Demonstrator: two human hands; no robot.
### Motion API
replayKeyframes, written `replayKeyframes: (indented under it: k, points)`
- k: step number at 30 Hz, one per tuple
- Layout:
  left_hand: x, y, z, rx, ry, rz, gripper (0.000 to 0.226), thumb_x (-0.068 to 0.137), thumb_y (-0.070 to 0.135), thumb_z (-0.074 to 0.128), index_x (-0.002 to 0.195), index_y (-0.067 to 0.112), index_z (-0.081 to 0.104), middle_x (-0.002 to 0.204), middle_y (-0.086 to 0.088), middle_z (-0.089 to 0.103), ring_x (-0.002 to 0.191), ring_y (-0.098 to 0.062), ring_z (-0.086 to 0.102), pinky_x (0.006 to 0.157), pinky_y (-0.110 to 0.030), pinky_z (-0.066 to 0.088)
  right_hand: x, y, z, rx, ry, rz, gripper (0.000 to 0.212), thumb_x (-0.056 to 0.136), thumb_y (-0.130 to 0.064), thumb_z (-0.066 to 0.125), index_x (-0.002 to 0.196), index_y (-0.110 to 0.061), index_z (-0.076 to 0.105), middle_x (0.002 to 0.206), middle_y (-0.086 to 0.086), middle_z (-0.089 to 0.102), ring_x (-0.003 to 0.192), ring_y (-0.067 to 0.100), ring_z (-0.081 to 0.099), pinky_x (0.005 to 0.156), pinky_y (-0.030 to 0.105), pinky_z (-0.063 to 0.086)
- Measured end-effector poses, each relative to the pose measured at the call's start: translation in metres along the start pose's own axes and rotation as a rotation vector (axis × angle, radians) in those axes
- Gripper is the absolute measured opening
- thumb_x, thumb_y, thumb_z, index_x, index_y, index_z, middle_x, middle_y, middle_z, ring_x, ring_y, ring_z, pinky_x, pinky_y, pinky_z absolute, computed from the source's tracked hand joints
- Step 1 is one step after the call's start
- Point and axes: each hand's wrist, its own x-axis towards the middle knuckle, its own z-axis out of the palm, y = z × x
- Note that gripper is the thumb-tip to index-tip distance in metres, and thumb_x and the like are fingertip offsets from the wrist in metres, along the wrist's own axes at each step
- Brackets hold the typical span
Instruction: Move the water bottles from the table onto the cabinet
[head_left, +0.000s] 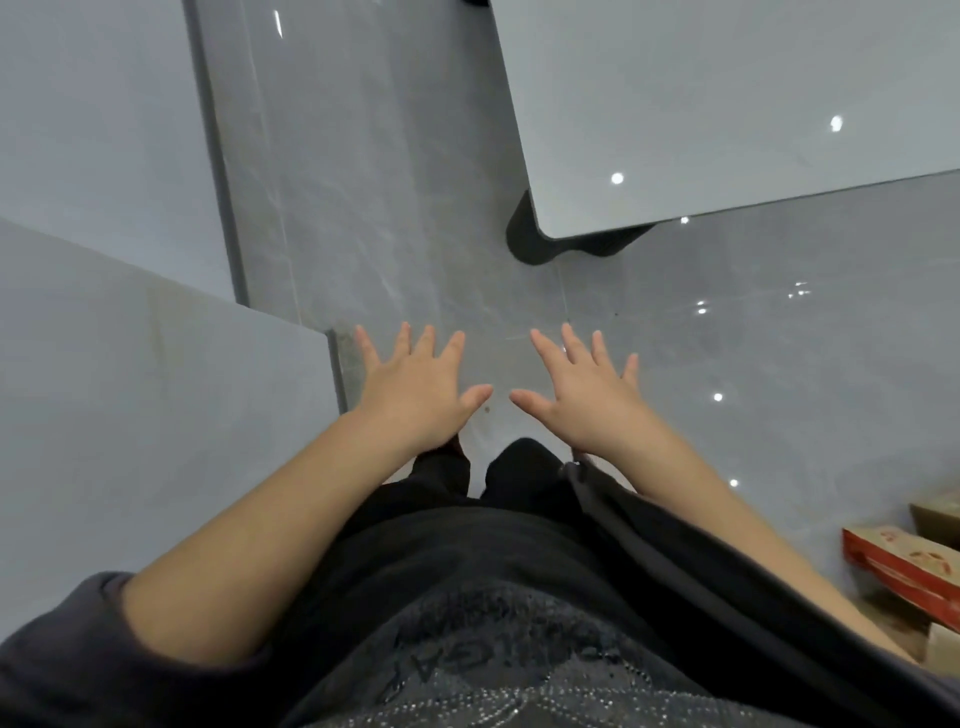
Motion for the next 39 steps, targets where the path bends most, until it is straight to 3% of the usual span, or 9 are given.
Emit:
replayKeyframes:
  k: [14,26,39]
  points:
    - [0.119,-0.071,-0.117,-0.057,0.026,-0.058,0.072,0.094,0.066,0.022,0.153,0.027,0.01,0.161,-0.005,0.012,0.148,-0.031,0.002,0.11,-0.067,-0.007,0.144,-0.055,-0.124,-0.035,0.03,-0.076,0.076,0.095,-0.064,0.033,0.156,-0.034,-0.002,0.165,0.004,-0.008,0.15,0.033,-0.01,0.116,0.063,-0.002]
    - [0.242,-0.137,-0.274,-0.084,-0.019,-0.051,0.074,0.094,0.066,0.021,0.154,0.026,0.007,0.161,-0.005,0.012,0.149,-0.028,0.002,0.112,-0.065,-0.007,0.281,-0.118,-0.285,-0.032,-0.001,-0.09,0.078,0.094,-0.065,0.034,0.156,-0.033,-0.001,0.165,0.006,-0.005,0.15,0.034,-0.008,0.115,0.064,-0.001]
    - [0.383,-0.238,-0.426,0.12,-0.105,0.184,0.073,0.094,0.065,0.022,0.153,0.026,0.007,0.16,-0.005,0.015,0.148,-0.029,0.002,0.111,-0.066,-0.008,0.385,-0.188,-0.399,0.206,0.008,0.171,0.077,0.095,-0.064,0.035,0.156,-0.033,0.0,0.165,0.004,-0.004,0.15,0.033,-0.007,0.116,0.063,0.0]
